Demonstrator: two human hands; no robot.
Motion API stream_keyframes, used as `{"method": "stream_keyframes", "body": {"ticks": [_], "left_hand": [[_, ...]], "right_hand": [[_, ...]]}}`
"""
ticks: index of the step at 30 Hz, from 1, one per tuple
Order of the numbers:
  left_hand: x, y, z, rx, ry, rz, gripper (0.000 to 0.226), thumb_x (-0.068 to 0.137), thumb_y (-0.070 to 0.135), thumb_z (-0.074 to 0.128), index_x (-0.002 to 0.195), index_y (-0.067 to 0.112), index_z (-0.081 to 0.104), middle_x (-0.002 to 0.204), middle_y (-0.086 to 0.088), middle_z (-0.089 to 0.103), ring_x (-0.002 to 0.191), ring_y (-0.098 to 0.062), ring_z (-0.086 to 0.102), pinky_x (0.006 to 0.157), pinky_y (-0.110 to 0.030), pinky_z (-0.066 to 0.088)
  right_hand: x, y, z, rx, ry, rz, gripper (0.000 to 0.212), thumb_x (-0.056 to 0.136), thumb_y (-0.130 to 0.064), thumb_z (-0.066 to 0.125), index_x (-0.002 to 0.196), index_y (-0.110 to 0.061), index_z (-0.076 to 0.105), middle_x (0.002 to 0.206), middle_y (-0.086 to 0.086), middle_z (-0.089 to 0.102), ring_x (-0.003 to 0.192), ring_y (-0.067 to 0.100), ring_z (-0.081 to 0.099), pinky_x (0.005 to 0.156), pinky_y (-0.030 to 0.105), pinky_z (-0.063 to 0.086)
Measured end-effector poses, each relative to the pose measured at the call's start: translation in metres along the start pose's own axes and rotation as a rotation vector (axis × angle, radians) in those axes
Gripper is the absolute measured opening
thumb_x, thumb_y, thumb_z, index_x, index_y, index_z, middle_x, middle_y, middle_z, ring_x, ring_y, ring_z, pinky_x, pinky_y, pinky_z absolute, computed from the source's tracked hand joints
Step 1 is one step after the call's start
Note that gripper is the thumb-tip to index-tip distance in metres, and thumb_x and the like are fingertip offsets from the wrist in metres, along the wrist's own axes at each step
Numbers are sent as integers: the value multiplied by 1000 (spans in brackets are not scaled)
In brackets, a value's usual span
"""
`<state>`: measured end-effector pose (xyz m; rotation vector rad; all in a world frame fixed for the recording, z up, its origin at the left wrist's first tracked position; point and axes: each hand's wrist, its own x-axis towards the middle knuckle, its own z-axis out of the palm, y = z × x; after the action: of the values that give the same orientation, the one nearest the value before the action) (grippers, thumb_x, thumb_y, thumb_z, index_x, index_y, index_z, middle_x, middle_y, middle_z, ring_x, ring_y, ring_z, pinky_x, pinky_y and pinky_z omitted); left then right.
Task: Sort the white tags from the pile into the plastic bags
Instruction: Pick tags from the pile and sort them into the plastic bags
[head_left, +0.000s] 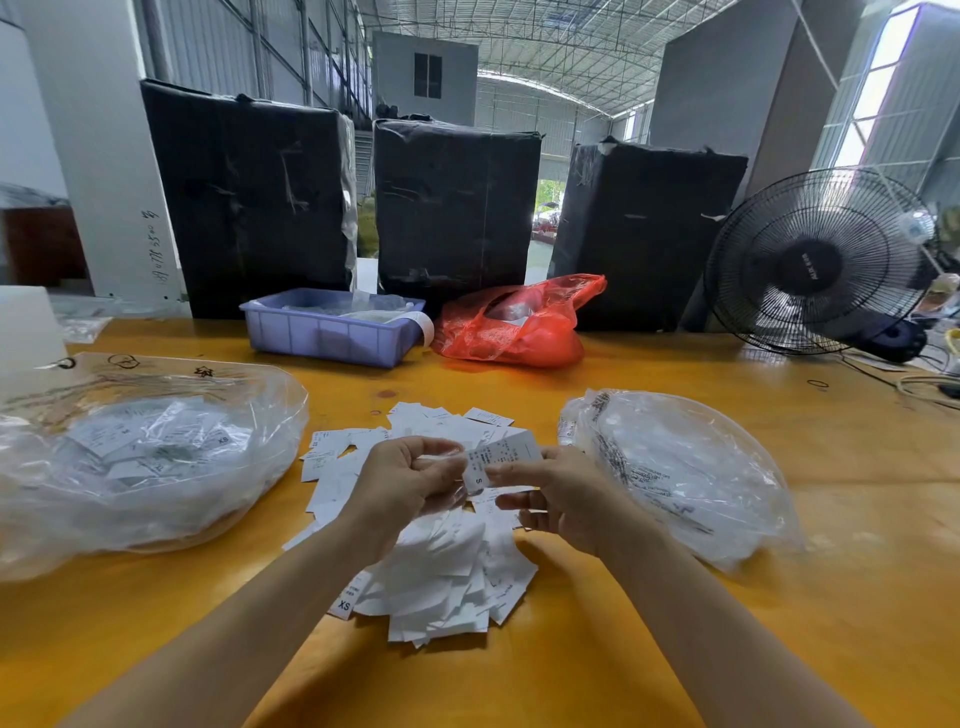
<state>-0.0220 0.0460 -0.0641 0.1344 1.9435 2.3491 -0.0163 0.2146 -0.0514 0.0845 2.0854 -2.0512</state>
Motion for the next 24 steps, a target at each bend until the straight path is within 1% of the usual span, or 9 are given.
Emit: {"method": "stream_keyframes", "body": {"ticks": [4,6,10,14,17,19,21,24], "left_hand": [[-2,-1,1,37,-74,-44,24,84,-2,63,107,-1,59,86,-19,73,75,-28,73,60,-27,59],[-2,0,1,41,-108,-62,24,84,-1,62,108,-1,58,87,-21,73,77,-28,73,60,-27,59],[-1,0,-1,-51,-106,-92,20,84,-3,60,103,-6,61,88,-24,72,74,-29,72,62,-29,60],[0,1,-2,-6,-59,-80,10,85,1,61,94,0,65,82,-18,72,63,-20,70,52,-23,55],[-1,0,1,-16,-94,-86,10,84,0,61,93,0,65,86,-20,72,72,-27,72,57,-26,58],[-3,-1,4,16,-119,-86,9,83,2,62,91,2,65,85,-18,72,74,-27,72,59,-28,59],[-4,-2,4,31,-117,-77,8,85,3,60,91,1,65,87,-19,71,74,-25,72,61,-28,59],[-4,-2,3,-38,-93,-90,20,91,10,56,99,-5,65,90,-22,71,77,-27,72,63,-27,59]], "right_hand": [[1,0,-2,46,22,-2,10,76,-9,75,84,-13,70,71,2,72,58,13,65,43,18,41],[-1,-2,-4,53,7,2,10,76,-10,75,83,-13,70,71,2,72,58,13,65,44,18,41],[-3,-3,-6,5,-47,21,13,74,-9,76,86,-12,70,71,2,72,58,12,65,46,19,43],[-4,-3,-7,-52,-83,37,20,74,-10,77,93,-10,69,76,3,73,60,12,65,48,20,44],[-5,-2,-6,-100,-125,34,21,74,-13,77,94,-11,70,75,2,72,61,10,65,52,20,44],[-6,-1,-5,-164,-143,7,23,74,-15,78,95,-10,70,74,1,72,61,9,64,55,20,44],[-4,0,-4,-211,-127,-41,24,75,-16,77,96,-9,69,73,1,71,61,8,62,57,20,44],[-2,-1,-1,-234,-38,-146,10,84,-17,69,90,-10,67,77,3,68,61,8,62,57,20,44]]}}
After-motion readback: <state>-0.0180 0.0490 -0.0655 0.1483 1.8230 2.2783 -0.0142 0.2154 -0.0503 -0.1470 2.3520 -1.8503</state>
